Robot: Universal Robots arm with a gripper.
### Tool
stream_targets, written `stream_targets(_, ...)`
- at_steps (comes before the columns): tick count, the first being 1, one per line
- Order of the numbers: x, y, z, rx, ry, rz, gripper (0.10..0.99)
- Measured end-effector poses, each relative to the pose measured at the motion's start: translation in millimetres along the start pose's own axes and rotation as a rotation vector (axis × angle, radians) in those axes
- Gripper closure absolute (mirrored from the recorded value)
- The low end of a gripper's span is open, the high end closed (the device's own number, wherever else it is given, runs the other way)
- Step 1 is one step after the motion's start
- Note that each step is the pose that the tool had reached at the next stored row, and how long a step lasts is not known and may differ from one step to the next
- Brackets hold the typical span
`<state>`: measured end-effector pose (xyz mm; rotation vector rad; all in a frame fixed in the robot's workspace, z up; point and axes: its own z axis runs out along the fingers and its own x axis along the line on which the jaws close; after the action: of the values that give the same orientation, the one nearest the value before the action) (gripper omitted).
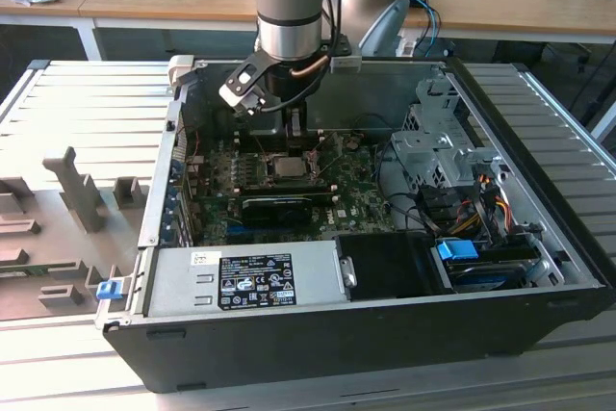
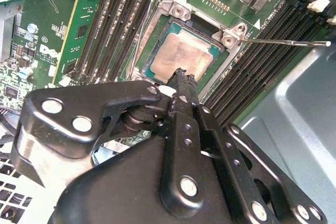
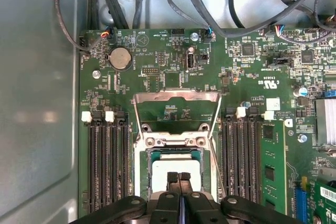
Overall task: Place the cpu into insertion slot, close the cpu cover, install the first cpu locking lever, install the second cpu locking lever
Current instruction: 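Place the cpu into insertion slot, then close the cpu cover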
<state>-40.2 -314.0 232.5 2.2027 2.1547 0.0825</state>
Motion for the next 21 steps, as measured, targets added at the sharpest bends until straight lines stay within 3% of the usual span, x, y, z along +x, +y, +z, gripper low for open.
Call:
stream_targets(6,0.0,0.7,-2.7,0.000,-0.0001,0.000,0.980)
stream_targets(10,-0.9,4.7,-2.4,0.001,-0.0001,0.001,0.980)
stream_targets(13,-0.9,5.0,-3.9,0.007,0.0008,0.001,0.980)
stream_targets(17,-0.9,6.1,-17.4,0.010,0.0011,0.001,0.980)
stream_targets(21,-0.9,6.5,-22.1,0.010,0.0010,0.001,0.980)
